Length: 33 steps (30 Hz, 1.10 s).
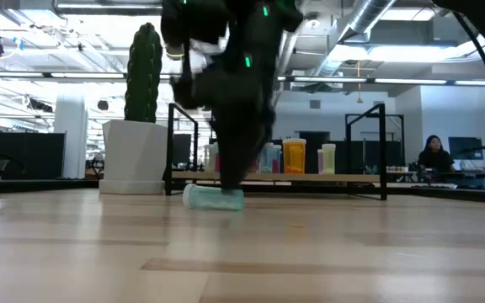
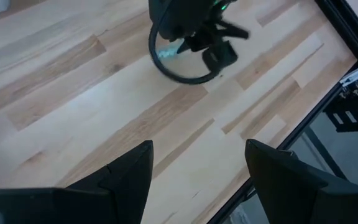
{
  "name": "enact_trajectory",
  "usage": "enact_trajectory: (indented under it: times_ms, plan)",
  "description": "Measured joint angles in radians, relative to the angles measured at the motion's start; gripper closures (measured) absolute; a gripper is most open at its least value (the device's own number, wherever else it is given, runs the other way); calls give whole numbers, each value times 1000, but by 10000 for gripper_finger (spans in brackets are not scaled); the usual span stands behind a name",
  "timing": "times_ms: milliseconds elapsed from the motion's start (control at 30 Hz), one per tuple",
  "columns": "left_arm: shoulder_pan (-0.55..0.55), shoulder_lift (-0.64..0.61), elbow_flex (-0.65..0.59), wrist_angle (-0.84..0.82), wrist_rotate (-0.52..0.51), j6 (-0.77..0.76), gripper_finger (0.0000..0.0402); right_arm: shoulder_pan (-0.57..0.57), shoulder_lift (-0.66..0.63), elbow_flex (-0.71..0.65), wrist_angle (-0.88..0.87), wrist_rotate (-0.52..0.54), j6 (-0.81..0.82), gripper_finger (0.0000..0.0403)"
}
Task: Pick and place medicine bottles onto shelf by color
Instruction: Put the small blue pill bottle on the shelf
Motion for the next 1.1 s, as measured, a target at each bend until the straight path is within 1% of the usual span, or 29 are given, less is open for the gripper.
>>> enact_trajectory:
  times_ms: [100,167,300,400,500,600,667,800,1000,1100]
  plan:
    - [7,0,0,0,-17,0,162,-11,-28,75,-97,1,-72,277]
    - [13,0,0,0,-28,0,162,-25,-65,101,-101,8,-107,284]
    - [25,0,0,15,-31,0,162,-57,-160,106,-105,0,-119,289]
    - [25,0,0,40,-30,-1,162,-69,-193,98,-112,-14,-87,289]
    - [26,3,-15,72,-27,-22,162,-58,-178,81,-64,-14,-40,289]
    - [22,4,-26,94,-25,-44,162,-30,-120,74,2,-14,-37,289]
    - [16,4,-27,100,-23,-54,162,-12,-71,73,6,-15,-36,287]
    - [5,4,-27,99,-22,-65,162,4,-9,74,32,-17,-34,266]
    - [-2,4,-27,87,-3,-72,162,-4,31,73,52,-11,-10,206]
    - [-2,3,-27,82,-2,-72,162,-9,36,74,48,-14,-9,183]
